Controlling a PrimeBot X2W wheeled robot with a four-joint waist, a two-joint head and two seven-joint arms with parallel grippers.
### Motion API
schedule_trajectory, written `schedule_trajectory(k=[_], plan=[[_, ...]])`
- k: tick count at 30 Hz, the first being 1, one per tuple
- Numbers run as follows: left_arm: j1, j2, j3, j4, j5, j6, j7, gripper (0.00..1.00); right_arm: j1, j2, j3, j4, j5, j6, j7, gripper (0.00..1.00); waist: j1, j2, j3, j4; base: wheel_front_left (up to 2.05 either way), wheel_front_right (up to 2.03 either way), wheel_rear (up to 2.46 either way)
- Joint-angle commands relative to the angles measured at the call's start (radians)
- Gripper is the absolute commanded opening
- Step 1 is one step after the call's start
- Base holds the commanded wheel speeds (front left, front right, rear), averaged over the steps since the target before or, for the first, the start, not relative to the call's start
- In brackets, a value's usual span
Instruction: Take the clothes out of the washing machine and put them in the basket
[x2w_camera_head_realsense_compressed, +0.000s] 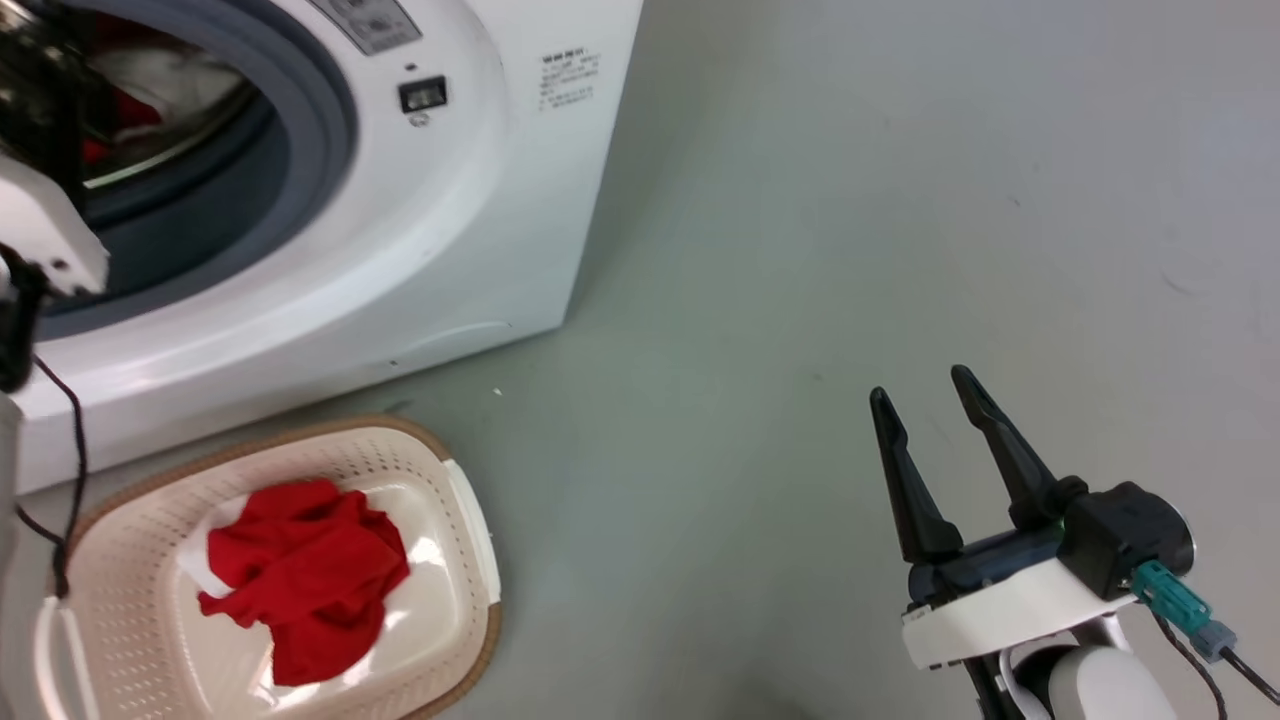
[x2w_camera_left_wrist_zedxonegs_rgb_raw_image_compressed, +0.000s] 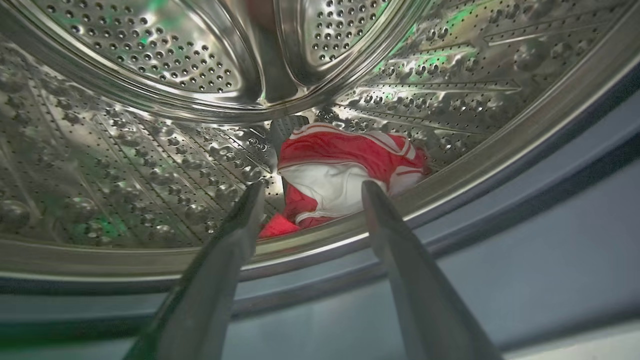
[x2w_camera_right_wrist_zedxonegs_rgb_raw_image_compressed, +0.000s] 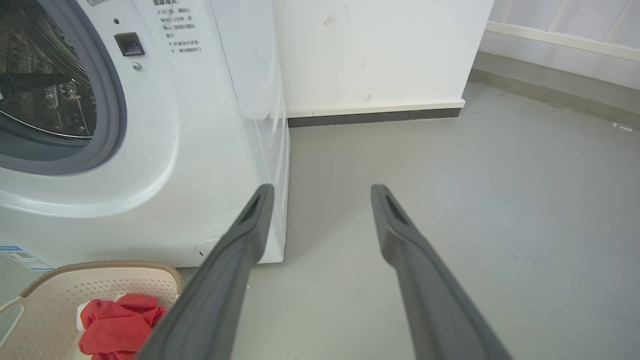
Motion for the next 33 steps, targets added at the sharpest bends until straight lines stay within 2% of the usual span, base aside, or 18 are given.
schedule_trajectory(k=[1,10,18,22,31,32,33], plan=[[-0.028,0.017,-0.009,0.003,-0.009,-0.001,0.017,1.0,-0.027,0.002,0.008,0.001,0.007,-0.001,-0.01,1.0,-0.0001,0.0,0.077,-0.049,0.0,0.0,0.0],[-0.212,0.156,-0.093,0.0,-0.077,-0.002,0.205,1.0,-0.053,0.002,0.059,0.011,0.04,-0.001,-0.049,1.0,-0.0001,0.0,0.224,-0.113,0.0,0.0,0.0],[-0.366,0.285,-0.2,-0.043,-0.123,-0.002,0.395,1.0,-0.05,0.002,0.103,0.01,0.062,-0.001,-0.072,1.0,-0.0001,0.0,0.31,-0.158,0.0,0.0,0.0],[-0.431,0.317,-0.245,-0.065,-0.149,-0.003,0.504,1.0,-0.039,0.002,0.109,0.009,0.069,-0.001,-0.08,1.0,-0.0001,0.0,0.336,-0.161,0.0,0.0,0.0],[-0.508,0.329,-0.307,-0.081,-0.194,-0.002,0.726,1.0,-0.041,0.002,0.124,0.005,0.081,-0.001,-0.088,1.0,-0.0001,0.0,0.367,-0.154,0.0,0.0,0.0],[-0.508,0.327,-0.31,-0.081,-0.197,-0.001,0.747,0.62,-0.042,0.002,0.125,0.006,0.082,-0.001,-0.089,1.0,-0.0001,0.0,0.368,-0.154,0.0,0.0,0.0],[-0.508,0.326,-0.312,-0.086,-0.196,0.003,0.757,0.35,-0.044,0.002,0.125,0.006,0.083,-0.001,-0.089,1.0,-0.0001,0.0,0.369,-0.154,0.0,0.0,0.0]])
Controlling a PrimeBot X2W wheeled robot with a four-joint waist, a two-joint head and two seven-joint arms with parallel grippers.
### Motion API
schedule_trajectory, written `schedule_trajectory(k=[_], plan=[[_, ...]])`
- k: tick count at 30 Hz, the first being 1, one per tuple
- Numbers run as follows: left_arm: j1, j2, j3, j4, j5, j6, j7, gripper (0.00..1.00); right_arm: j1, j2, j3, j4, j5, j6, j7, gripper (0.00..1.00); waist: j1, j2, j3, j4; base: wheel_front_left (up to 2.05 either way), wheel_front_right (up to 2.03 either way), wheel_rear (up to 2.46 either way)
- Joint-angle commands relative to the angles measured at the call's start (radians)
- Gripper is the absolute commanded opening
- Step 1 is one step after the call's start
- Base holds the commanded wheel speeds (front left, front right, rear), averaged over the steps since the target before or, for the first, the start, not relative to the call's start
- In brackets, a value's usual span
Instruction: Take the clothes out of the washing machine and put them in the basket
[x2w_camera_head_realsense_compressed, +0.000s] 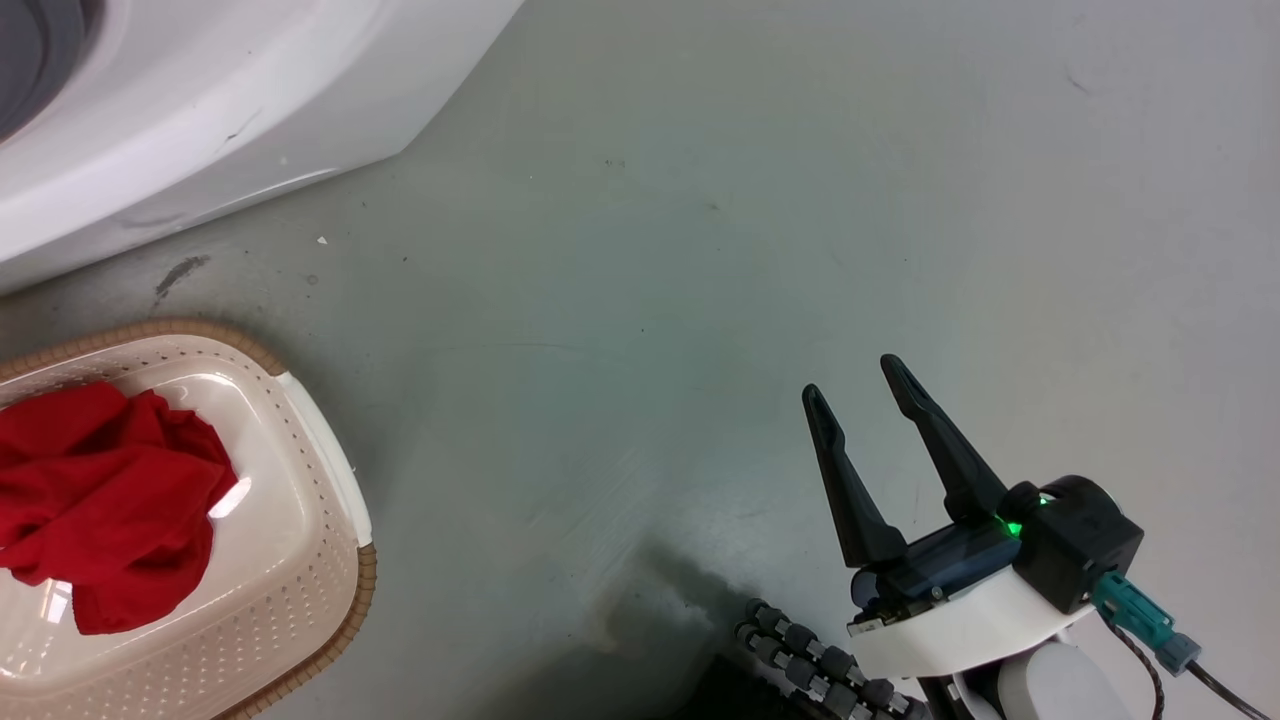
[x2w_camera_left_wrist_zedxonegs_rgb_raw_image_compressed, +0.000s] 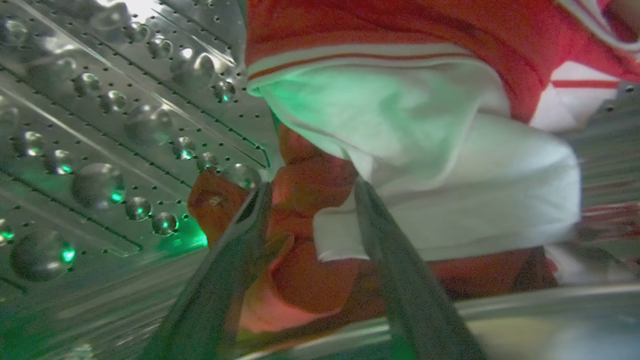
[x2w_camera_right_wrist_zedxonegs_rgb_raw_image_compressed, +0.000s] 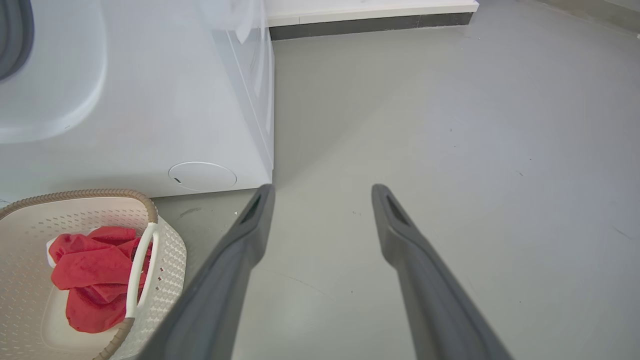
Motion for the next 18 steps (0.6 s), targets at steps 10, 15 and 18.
schedule_trajectory(k=[10,15,18], plan=[[0.035,0.018,0.008,-0.058,0.022,0.059,-0.092,0.0,-0.016,0.002,0.0,0.017,0.013,-0.001,-0.007,1.0,-0.0001,0.0,-0.025,-0.008,0.0,0.0,0.0],[0.089,0.008,0.029,-0.081,0.023,0.086,-0.232,0.0,-0.028,0.002,-0.008,0.023,0.001,-0.001,-0.008,1.0,-0.0001,0.0,-0.059,-0.002,0.0,0.0,0.0],[0.125,-0.008,0.041,-0.088,0.025,0.104,-0.339,0.0,-0.031,0.002,-0.022,0.028,-0.008,-0.001,-0.008,1.0,-0.0001,0.0,-0.083,0.011,0.0,0.0,0.0]])
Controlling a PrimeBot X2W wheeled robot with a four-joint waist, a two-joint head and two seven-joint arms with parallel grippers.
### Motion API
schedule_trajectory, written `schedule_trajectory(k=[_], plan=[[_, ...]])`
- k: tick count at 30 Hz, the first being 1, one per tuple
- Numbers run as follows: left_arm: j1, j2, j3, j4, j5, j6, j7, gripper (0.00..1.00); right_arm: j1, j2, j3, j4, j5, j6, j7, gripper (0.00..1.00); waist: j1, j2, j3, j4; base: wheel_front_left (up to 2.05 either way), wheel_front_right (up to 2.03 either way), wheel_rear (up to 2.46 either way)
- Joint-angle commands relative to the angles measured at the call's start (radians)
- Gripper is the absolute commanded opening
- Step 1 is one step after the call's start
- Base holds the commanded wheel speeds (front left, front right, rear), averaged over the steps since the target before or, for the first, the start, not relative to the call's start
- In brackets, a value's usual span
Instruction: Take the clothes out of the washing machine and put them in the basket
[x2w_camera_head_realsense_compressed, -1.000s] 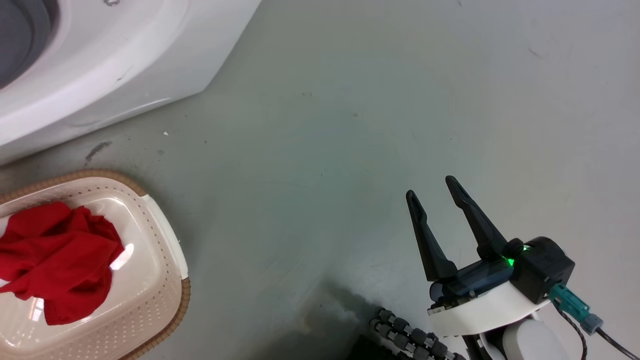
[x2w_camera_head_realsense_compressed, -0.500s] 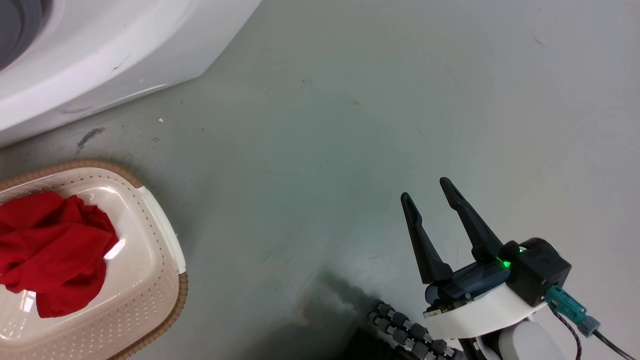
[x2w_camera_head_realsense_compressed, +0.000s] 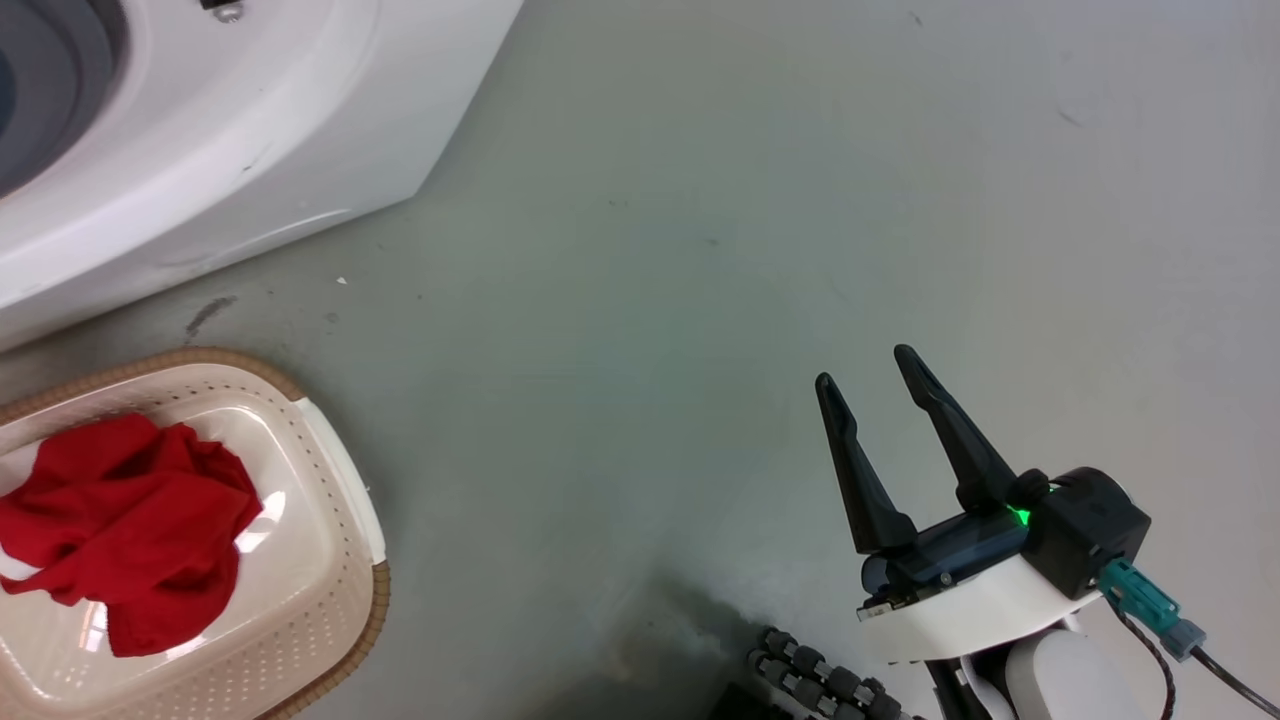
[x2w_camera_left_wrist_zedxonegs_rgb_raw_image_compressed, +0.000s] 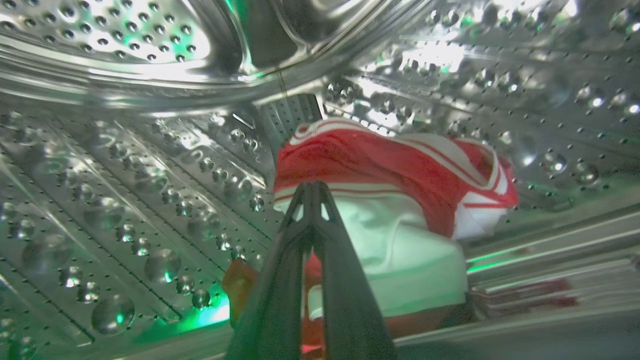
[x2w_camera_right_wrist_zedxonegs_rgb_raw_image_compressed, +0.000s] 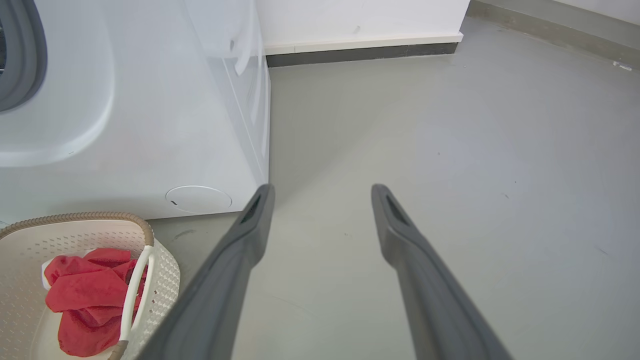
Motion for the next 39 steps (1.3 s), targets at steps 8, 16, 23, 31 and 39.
schedule_trajectory(k=[8,16,23,31,39], plan=[[0.148,-0.084,0.029,0.031,0.008,0.049,-0.341,0.0,-0.019,0.002,-0.04,0.004,-0.034,-0.001,0.012,1.0,-0.0001,0.0,-0.108,0.063,0.0,0.0,0.0],[0.275,-0.166,0.041,0.065,-0.012,0.069,-0.563,0.0,0.0,0.001,-0.068,-0.004,-0.06,-0.001,0.049,1.0,-0.0001,0.0,-0.193,0.115,0.0,0.0,0.0],[0.349,-0.199,0.046,0.069,-0.042,0.057,-0.623,0.0,0.02,0.001,-0.068,-0.015,-0.071,-0.001,0.072,1.0,-0.0001,0.0,-0.227,0.143,0.0,0.0,0.0],[0.363,-0.178,0.045,0.079,-0.069,0.016,-0.593,1.0,0.023,0.001,-0.069,-0.02,-0.068,-0.001,0.073,1.0,-0.0001,0.0,-0.226,0.151,0.0,0.0,0.0],[0.289,-0.114,0.022,0.086,-0.068,-0.04,-0.473,1.0,0.007,0.001,-0.057,-0.009,-0.047,-0.001,0.059,1.0,-0.0001,0.0,-0.193,0.138,0.0,0.0,0.0]])
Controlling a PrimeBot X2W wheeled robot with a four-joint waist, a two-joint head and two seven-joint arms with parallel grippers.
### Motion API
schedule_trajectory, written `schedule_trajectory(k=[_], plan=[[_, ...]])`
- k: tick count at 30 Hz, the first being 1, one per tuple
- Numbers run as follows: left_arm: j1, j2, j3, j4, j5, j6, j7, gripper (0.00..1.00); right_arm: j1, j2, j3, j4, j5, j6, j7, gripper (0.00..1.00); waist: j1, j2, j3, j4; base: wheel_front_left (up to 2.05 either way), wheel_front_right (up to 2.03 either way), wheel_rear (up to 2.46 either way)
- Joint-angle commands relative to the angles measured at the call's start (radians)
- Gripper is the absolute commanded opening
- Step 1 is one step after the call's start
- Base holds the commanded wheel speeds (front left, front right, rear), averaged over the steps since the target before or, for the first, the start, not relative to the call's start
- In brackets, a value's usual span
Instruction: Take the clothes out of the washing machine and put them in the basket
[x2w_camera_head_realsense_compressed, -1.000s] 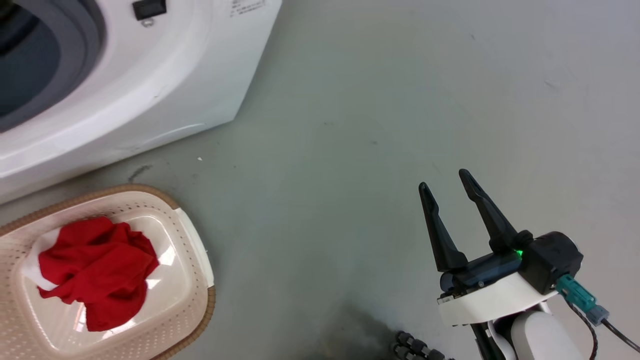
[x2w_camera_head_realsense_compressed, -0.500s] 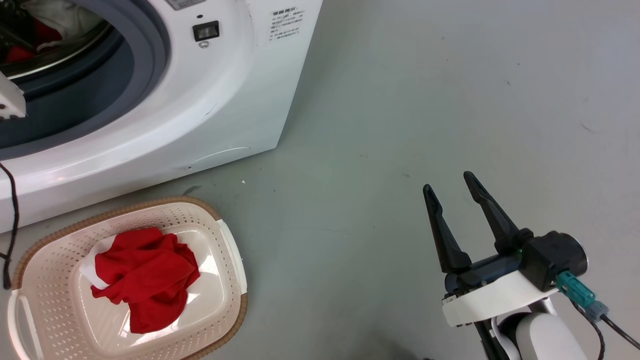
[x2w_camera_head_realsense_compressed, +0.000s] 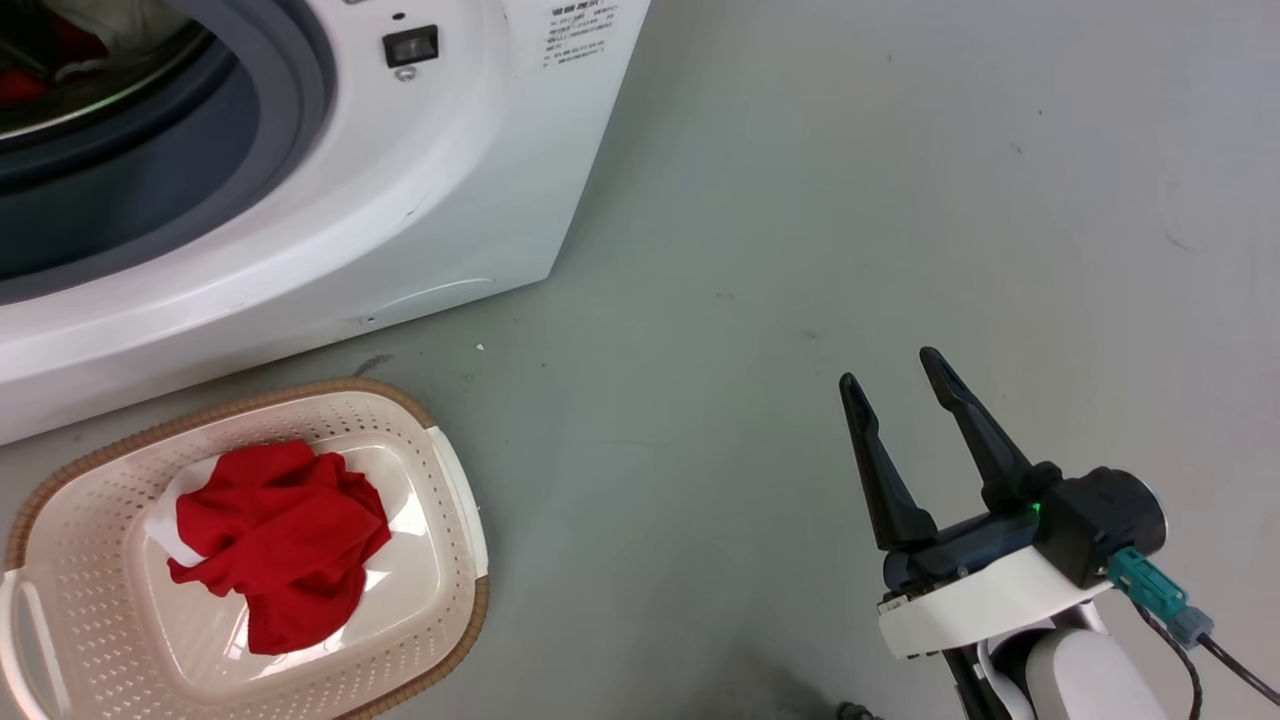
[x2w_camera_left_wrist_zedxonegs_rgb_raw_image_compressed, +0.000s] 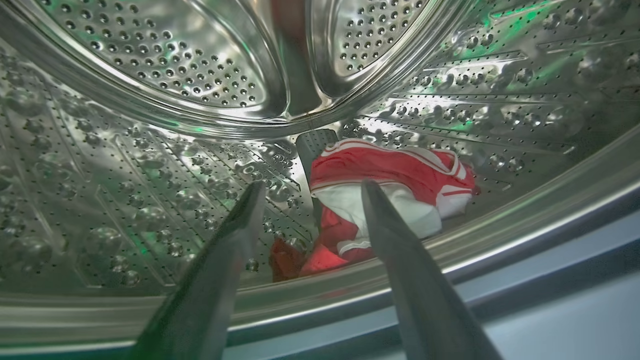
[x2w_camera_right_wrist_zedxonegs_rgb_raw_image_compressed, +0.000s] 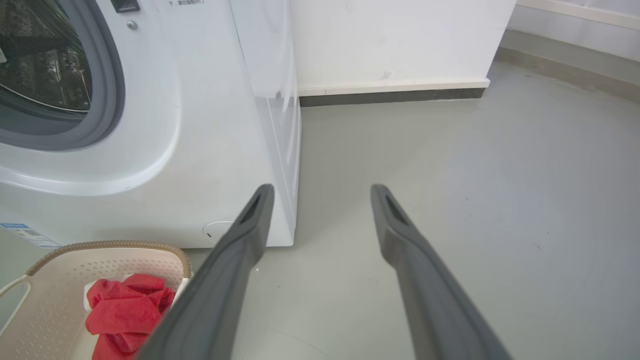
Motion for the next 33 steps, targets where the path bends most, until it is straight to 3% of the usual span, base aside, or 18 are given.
schedule_trajectory(k=[1,10,18,26,33], plan=[[-0.02,0.006,-0.004,0.002,0.003,-0.007,0.016,1.0,-0.008,0.001,0.003,0.001,0.01,-0.001,-0.008,1.0,0.0001,0.0,0.011,-0.007,0.0,0.0,0.0],[-0.18,0.069,-0.071,-0.009,-0.03,-0.054,0.329,1.0,-0.023,0.001,0.028,0.012,0.033,-0.001,-0.03,1.0,0.0001,0.0,0.095,-0.056,0.0,0.0,0.0],[-0.309,0.144,-0.134,-0.049,-0.109,-0.062,0.646,1.0,-0.022,0.001,0.063,0.025,0.058,-0.001,-0.047,1.0,0.0001,0.0,0.162,-0.105,0.0,0.0,0.0],[-0.406,0.201,-0.144,-0.065,-0.192,-0.063,0.877,1.0,-0.003,0.001,0.083,0.019,0.068,-0.001,-0.057,1.0,0.0001,0.0,0.219,-0.144,0.0,0.0,0.0],[-0.456,0.202,-0.167,-0.083,-0.185,-0.038,0.991,1.0,0.011,0.001,0.089,0.011,0.068,-0.001,-0.061,1.0,0.0001,0.0,0.248,-0.145,0.0,0.0,0.0]])
